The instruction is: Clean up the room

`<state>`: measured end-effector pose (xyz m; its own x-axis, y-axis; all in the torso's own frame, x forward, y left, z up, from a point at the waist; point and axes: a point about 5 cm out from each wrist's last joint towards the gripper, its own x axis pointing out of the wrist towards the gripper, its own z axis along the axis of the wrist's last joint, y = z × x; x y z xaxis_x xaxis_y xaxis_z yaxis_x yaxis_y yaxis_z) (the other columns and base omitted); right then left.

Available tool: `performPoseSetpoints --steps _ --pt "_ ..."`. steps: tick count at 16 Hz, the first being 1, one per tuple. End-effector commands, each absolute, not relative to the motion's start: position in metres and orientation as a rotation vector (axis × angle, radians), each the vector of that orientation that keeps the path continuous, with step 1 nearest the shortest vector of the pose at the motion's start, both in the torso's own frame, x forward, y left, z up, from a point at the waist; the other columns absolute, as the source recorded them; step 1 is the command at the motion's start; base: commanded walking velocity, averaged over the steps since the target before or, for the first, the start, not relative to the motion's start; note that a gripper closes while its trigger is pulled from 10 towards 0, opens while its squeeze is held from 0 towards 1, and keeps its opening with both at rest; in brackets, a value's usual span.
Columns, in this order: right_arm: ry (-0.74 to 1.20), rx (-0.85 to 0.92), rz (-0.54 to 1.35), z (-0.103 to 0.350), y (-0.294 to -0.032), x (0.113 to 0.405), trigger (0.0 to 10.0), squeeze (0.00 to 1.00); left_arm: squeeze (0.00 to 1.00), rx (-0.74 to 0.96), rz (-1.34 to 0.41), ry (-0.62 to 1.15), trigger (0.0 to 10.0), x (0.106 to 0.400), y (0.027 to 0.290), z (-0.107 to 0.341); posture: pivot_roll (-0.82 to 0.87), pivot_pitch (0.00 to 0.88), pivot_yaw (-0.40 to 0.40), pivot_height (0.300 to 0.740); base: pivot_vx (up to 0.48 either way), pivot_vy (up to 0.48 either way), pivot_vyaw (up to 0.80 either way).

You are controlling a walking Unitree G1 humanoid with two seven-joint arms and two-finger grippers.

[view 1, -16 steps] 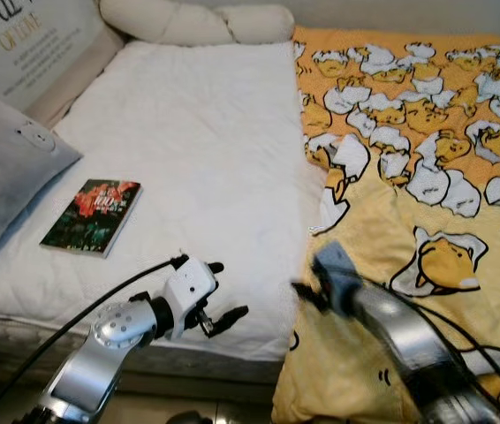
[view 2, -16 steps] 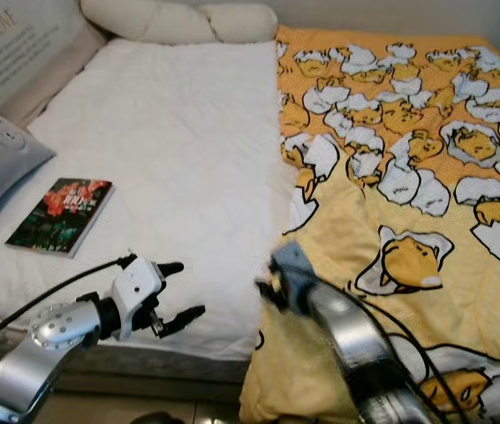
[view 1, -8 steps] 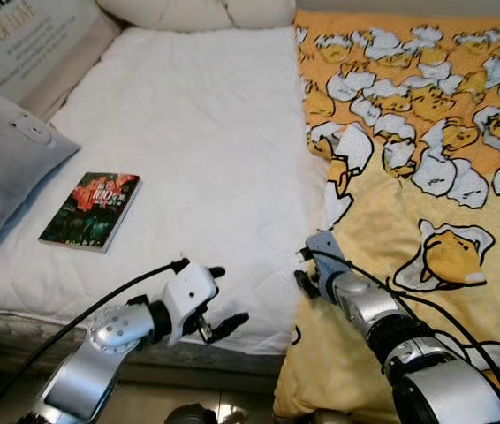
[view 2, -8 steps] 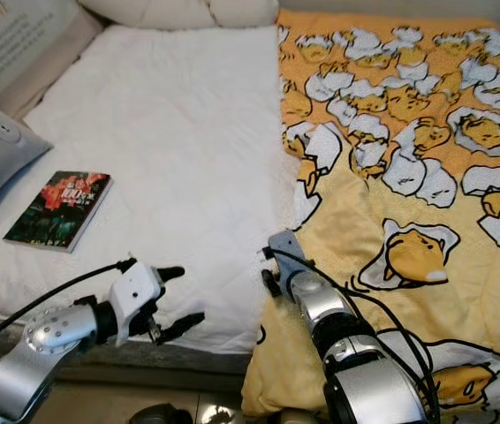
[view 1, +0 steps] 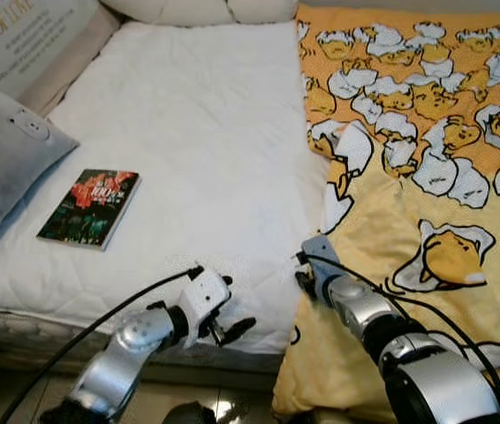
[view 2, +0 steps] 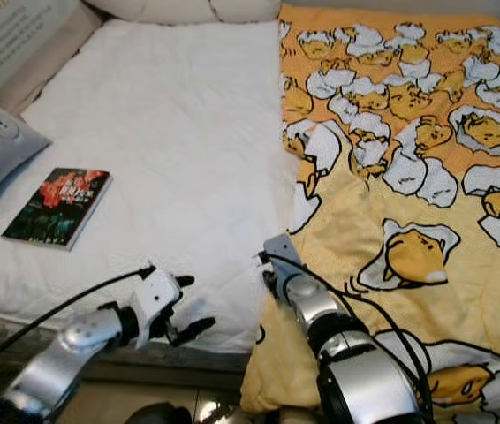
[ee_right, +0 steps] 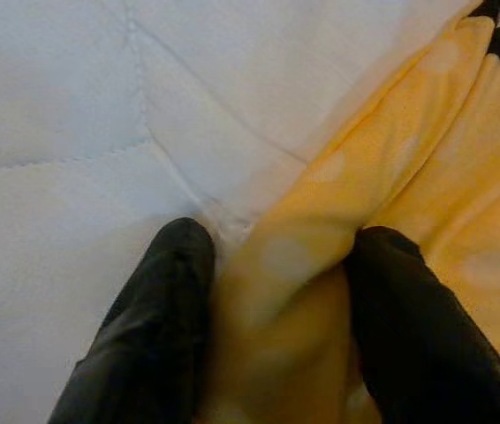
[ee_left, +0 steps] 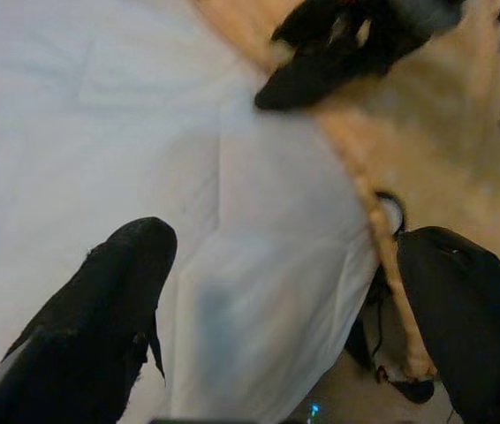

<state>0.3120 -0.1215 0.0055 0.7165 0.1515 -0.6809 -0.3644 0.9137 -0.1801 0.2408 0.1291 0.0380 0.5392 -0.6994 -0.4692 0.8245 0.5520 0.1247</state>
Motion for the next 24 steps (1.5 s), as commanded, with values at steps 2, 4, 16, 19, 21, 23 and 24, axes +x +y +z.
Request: performPoseSetpoints --steps 2,4,16,19,21,23,24 --pt "0.764 -0.318 0.289 0.0 -0.127 0.307 0.0 0.0 0.0 0.38 -0.914 0.433 10.0 0.243 0.135 0.017 0.08 0.122 0.023 0.74 0.0 0.0 0.0" --pt "0.761 -0.316 0.29 0.0 -0.128 0.307 0.0 0.0 0.0 0.389 -0.9 0.461 10.0 0.243 0.132 0.0 0.08 0.114 0.024 0.74 0.0 0.0 0.0" --pt "0.701 -0.24 0.35 0.003 -0.136 0.308 0.0 0.0 0.0 0.201 -0.823 0.157 10.0 0.262 0.176 0.096 0.07 0.0 0.001 0.74 0.0 0.0 0.0" --pt "0.682 -0.196 0.396 0.006 -0.141 0.309 0.0 0.0 0.0 0.317 -0.942 0.284 10.0 0.24 0.178 0.099 0.06 0.0 0.011 0.74 0.0 0.0 0.0" --pt "0.677 -0.173 0.502 0.008 -0.142 0.307 0.0 0.0 0.0 0.298 -0.97 0.294 10.0 0.236 0.178 0.104 0.06 0.006 0.018 0.74 0.0 0.0 0.0" --pt "0.67 -0.168 0.628 0.01 -0.147 0.303 0.0 0.0 0.0 0.287 -0.999 0.316 10.0 0.23 0.174 0.104 0.05 0.013 0.02 0.74 0.0 0.0 0.0" --pt "0.66 -0.159 0.668 0.012 -0.147 0.302 0.0 0.0 0.0 0.287 -0.999 0.322 10.0 0.229 0.174 0.104 0.05 0.014 0.02 0.74 0.0 0.0 0.0"
